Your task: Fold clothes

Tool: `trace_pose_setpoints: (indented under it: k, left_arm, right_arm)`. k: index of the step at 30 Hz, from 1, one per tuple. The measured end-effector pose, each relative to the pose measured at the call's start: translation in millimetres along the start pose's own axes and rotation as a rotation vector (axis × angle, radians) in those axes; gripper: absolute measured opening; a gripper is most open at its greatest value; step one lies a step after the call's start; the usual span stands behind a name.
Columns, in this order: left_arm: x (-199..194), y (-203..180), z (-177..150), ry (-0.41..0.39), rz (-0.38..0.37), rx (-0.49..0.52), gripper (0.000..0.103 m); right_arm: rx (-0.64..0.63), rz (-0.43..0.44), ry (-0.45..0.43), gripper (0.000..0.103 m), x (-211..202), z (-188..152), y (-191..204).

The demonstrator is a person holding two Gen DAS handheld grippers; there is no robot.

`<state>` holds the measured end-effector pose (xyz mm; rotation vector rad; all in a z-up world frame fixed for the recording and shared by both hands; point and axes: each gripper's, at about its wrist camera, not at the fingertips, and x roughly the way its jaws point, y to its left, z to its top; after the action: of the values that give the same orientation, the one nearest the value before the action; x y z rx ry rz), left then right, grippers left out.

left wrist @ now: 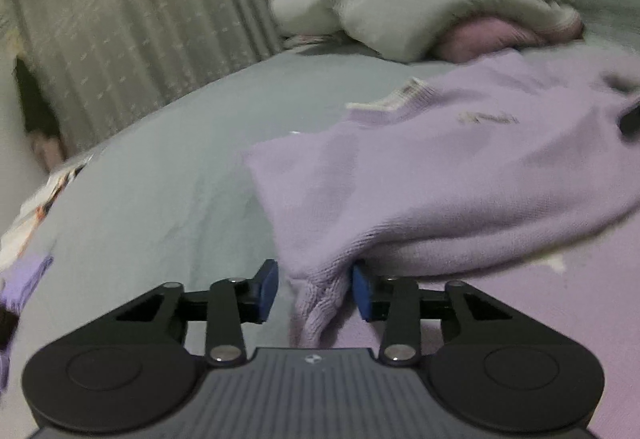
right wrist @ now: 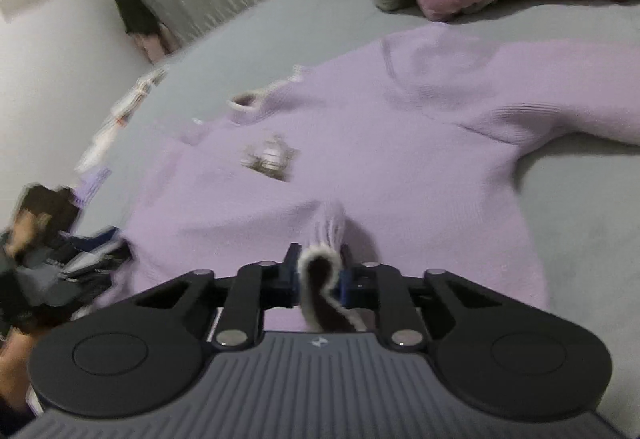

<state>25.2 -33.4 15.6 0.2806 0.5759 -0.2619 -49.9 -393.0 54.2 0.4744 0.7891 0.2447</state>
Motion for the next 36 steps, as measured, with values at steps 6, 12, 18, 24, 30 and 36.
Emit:
trace_pose_setpoints:
  k: [6, 12, 18, 24, 30, 36]
  left_arm:
    - [-0.8, 53.5, -4.3, 0.053, -0.054, -0.37, 0.023]
    - [-10.0, 61.0, -2.1, 0.061, -0.074, -0.368, 0.023]
    - [-19.8, 49.4, 0.8, 0.068, -0.015, -0.236, 0.03]
    - [-26.6, 52.7, 3.8, 0.097, 0.09, -0.116, 0.033]
    - [-51.0, 41.0, 20.7, -0.077, -0.041, -0.149, 0.056]
    - [-14.0, -21.7, 2.2, 0.075, -0.005, 0.068, 0.062]
  right_arm:
    - [0.111, 0.246, 0.03, 0.012, -18.2, -16.6, 12.0]
    - [0.121, 0.243, 0.035, 0.012, -33.3, -29.3, 6.5]
    - [0.085, 0.252, 0.072, 0.012, -38.9, -35.0, 8.7]
    - [-0.063, -0.079, 0.126, 0.018, -38.2, -31.7, 5.5]
    - [-0.059, 0.052, -0.01, 0.062, -61.1, -21.6, 15.0]
    - [-0.123, -0.021, 0.209, 0.076, -13.5, -32.6, 26.5]
